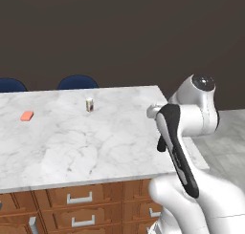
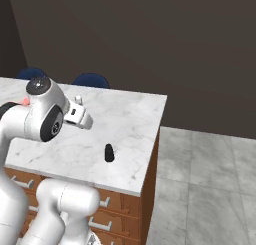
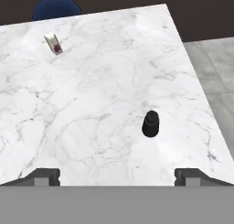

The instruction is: Move the shaker and shaker from the cabinet to the dining counter.

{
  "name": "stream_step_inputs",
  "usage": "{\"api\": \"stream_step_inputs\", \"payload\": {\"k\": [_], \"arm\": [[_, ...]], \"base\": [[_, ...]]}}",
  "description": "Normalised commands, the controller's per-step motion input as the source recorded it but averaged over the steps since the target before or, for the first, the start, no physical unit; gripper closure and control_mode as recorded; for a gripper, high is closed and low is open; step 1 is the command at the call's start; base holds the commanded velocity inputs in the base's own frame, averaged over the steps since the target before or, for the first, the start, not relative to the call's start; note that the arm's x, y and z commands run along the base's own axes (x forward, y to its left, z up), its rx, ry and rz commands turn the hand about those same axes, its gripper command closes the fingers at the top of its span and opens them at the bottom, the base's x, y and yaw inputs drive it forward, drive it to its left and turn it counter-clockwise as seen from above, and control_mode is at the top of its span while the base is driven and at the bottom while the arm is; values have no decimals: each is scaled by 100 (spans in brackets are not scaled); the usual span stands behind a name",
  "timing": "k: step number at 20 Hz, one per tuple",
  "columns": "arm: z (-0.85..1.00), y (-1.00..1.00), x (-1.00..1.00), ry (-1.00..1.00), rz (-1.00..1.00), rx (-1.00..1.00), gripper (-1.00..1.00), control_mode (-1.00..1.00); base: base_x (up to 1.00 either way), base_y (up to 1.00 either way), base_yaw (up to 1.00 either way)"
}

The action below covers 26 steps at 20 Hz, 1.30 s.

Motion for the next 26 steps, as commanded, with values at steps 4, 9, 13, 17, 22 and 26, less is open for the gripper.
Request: {"api": "stream_step_inputs", "payload": {"k": [4,9,13,17,22,26], "arm": [[56,0,-28,-1,1,-4,-100,-100],[42,0,-37,0,0,-3,-100,-100],[30,0,-47,-4,0,-3,-100,-100],[36,0,-33,-2,0,0,-100,-100],[24,0,-20,-3,0,0,-100,-100],[7,0,-26,-4,0,0,-100,-100]], "base": [[0,0,0],[0,0,0],[0,0,0],[0,0,0],[0,0,0],[0,0,0]]}}
